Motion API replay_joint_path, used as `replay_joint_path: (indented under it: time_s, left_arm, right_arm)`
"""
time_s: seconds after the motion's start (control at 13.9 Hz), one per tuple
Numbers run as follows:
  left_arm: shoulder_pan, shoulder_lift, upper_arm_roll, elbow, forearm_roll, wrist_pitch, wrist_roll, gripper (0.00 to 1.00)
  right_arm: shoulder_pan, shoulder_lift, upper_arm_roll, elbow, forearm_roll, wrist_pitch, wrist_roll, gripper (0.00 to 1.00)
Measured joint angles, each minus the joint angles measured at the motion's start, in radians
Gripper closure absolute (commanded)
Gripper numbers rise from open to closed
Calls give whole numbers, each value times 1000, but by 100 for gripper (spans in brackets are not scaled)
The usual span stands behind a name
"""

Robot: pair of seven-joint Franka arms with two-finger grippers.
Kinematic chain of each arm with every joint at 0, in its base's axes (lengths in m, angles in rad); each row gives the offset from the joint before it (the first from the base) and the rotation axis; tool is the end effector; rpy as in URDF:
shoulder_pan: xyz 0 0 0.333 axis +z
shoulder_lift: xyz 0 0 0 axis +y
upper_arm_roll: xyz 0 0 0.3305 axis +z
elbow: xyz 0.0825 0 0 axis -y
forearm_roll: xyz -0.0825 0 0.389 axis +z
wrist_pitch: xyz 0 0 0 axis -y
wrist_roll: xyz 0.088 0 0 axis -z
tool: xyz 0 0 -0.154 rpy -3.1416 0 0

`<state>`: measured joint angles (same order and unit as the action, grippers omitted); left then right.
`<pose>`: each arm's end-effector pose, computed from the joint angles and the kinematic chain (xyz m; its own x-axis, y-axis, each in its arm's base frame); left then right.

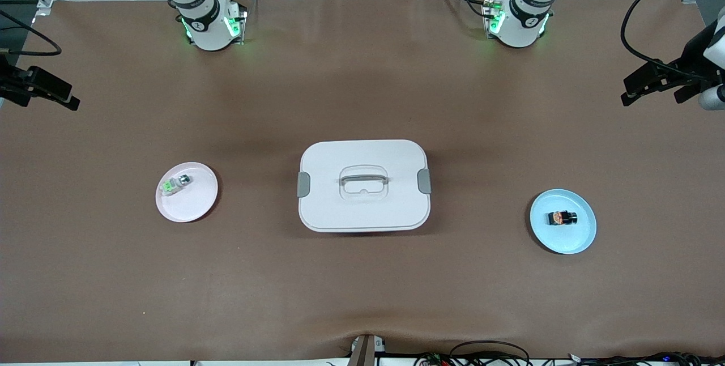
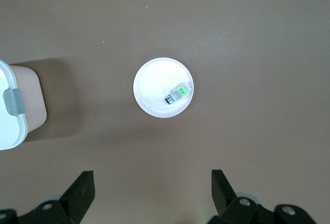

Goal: Transfer orange switch to right arm and place
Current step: 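Move the left gripper toward the black-orange switch on the blue plate, then lower the left gripper and grasp the black-orange switch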

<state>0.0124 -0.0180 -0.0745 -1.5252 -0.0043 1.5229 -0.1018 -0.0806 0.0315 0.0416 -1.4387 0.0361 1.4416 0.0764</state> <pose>0.5488 -0.0352 0.6194 0.9991 0.0395 0.0153 0.0394 -0.9992 0.0045 0.5550 -0.0161 0.6256 0.9934 -0.1104 -0.0312 -0.1115 -0.9931 -0.0349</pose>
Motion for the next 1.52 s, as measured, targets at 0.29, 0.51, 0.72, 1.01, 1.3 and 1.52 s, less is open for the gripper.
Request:
replay_joint_path:
  time_s: [0.29,0.51,0.72,1.01,1.3,1.52]
  left_arm:
    - [0,3,-1,0,0,-3,2,0]
    - [0,21,-1,1,0,-3,2,0]
    - [3,70,0,6,0,5,2,0]
    - [2,155,0,-1,0,74,2,0]
    - [2,182,-1,-95,0,211,2,0]
    - [2,183,-1,-189,0,312,2,0]
  right_arm:
    - [0,0,-1,0,0,0,0,0]
    - [0,0,-1,0,0,1,0,0]
    - [0,-2,-2,6,-2,1,0,0]
    - [-2,-6,-8,15,0,-1,0,0]
    - [-3,-13,-6,15,1,-37,-1,0]
    - [-3,-18,-3,15,1,-38,-1,0]
